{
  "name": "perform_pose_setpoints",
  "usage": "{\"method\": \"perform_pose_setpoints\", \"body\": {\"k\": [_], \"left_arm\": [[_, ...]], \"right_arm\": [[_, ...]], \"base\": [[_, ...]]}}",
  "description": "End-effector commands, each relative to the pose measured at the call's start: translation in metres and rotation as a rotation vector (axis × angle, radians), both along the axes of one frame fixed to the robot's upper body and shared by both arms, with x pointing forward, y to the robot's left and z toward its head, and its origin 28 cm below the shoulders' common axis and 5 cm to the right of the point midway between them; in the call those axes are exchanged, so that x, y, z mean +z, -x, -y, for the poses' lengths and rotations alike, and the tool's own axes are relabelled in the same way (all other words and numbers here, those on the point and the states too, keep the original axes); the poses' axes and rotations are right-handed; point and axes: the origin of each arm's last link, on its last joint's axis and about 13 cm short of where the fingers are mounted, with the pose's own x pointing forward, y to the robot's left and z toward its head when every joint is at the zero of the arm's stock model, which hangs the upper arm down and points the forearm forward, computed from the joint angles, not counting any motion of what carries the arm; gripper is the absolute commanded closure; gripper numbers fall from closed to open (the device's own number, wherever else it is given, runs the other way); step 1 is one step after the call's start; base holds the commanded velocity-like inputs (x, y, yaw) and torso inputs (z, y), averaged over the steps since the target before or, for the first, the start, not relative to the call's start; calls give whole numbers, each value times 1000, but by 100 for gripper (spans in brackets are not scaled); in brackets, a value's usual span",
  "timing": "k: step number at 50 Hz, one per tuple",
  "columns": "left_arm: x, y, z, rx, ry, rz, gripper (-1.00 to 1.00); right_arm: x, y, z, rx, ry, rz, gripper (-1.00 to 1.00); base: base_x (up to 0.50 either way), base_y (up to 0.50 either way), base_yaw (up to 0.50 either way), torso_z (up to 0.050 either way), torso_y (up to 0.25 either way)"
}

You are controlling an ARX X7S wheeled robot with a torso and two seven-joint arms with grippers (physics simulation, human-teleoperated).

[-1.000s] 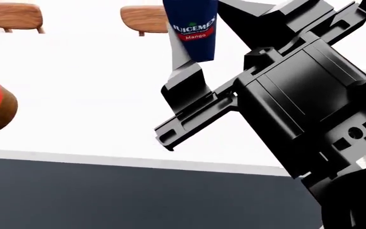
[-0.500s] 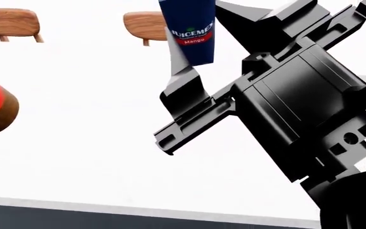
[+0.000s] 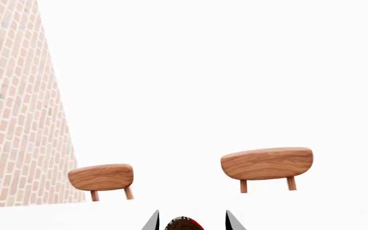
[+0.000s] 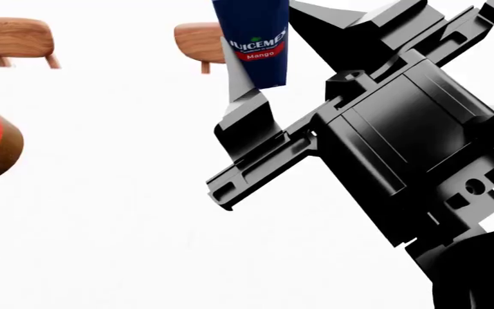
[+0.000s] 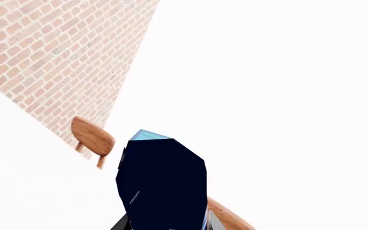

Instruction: Move the drinks to the dining counter.

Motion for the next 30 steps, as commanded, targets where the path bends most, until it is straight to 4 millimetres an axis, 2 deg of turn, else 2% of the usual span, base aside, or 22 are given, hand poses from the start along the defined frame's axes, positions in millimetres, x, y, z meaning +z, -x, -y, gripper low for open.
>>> {"method": "perform_pose_setpoints", "body": {"k": [1, 5, 15, 30], "left_arm": [[1, 1, 1, 4, 9, 16, 100], [0, 0, 1, 4, 10, 14, 100], [-3, -2, 0, 2, 7, 2, 100], [-18, -14, 5, -34, -40, -107, 100]], "right_arm": [[1, -1, 1, -3, -6, 13, 100], [1, -2, 2, -9, -24, 4, 100], [-1, -5, 3, -21, -44, -2, 100], [-1, -9, 6, -36, -50, -10, 100]], "base": [[-17, 226, 0, 0, 0], [-16, 218, 0, 0, 0], [0, 0, 0, 0, 1], [0, 0, 0, 0, 1]]}}
